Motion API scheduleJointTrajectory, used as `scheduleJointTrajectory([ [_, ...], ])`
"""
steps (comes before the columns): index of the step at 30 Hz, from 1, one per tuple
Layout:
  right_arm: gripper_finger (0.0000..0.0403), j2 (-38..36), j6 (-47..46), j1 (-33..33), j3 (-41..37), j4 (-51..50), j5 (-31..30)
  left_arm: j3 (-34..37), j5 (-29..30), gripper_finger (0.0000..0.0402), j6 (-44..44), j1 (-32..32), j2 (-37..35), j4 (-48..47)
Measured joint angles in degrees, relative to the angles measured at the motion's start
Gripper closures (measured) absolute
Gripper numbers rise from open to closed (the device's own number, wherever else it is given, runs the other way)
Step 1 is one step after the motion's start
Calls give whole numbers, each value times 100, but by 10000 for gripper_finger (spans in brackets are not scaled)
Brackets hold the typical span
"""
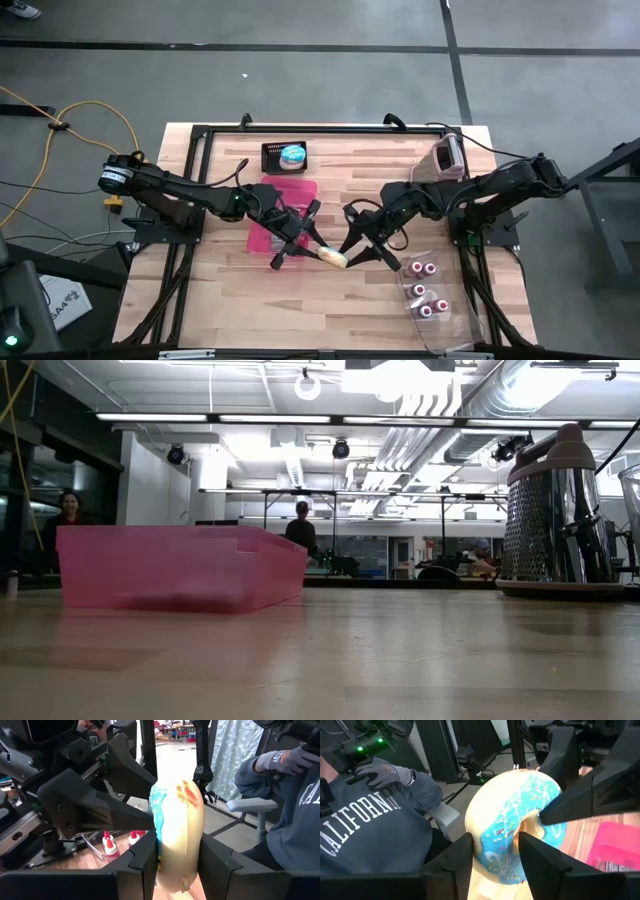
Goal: Pick & Place Food Item
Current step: Put the blue donut into the black bin
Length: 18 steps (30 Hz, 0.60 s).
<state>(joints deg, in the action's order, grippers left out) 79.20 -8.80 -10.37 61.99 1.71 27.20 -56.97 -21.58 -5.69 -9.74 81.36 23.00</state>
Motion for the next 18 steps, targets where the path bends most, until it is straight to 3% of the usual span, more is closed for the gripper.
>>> scheduleJointTrajectory([
  [7, 235, -49, -66, 2, 0, -420, -11, 0, 9, 290, 15, 0, 0, -9],
  [18, 231, -356, -147, 29, 4, -895, -55, 0, 75, 290, 349, 95, -2, -137],
])
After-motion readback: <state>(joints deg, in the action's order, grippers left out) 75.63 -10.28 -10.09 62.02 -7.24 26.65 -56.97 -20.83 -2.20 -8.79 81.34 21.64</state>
